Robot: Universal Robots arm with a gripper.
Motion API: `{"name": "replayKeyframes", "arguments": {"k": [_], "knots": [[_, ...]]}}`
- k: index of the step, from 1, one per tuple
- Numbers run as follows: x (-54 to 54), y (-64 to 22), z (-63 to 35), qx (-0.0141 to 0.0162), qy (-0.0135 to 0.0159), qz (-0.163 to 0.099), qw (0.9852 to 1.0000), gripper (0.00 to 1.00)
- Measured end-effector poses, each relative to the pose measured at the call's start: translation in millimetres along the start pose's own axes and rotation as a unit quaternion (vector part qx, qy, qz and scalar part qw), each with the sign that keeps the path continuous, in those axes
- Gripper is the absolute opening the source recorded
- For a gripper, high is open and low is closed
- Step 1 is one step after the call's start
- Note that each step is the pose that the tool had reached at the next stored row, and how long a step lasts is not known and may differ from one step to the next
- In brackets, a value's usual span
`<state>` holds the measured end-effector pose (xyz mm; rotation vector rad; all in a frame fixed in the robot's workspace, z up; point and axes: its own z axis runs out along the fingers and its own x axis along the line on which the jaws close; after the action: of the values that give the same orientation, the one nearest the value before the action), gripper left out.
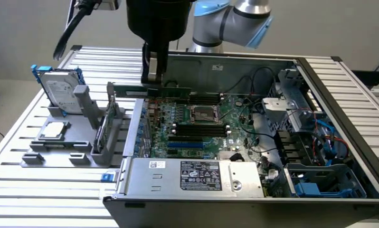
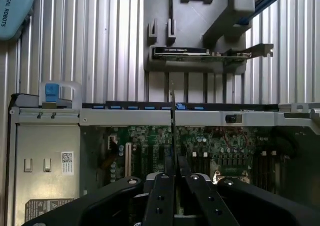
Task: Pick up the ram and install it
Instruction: 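Pick up the ram and move it above insertion slot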
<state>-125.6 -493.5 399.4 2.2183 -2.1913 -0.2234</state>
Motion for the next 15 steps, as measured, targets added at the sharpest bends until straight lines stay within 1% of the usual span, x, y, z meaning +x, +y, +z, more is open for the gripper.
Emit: {"name": "replayKeyframes", "arguments": {"k": [3,7,10,15], "knots": [[-6.4,-12.0,2.1,0.0000,0.0002,0.000,1.0000,0.15],[-14.4,-24.0,5.8,0.0001,0.0006,0.000,1.0000,0.15],[-15.8,-31.9,8.4,0.0002,0.0004,0.002,1.0000,0.15],[-16.9,-42.4,13.5,0.0007,-0.0002,0.009,1.0000,0.15]]}}
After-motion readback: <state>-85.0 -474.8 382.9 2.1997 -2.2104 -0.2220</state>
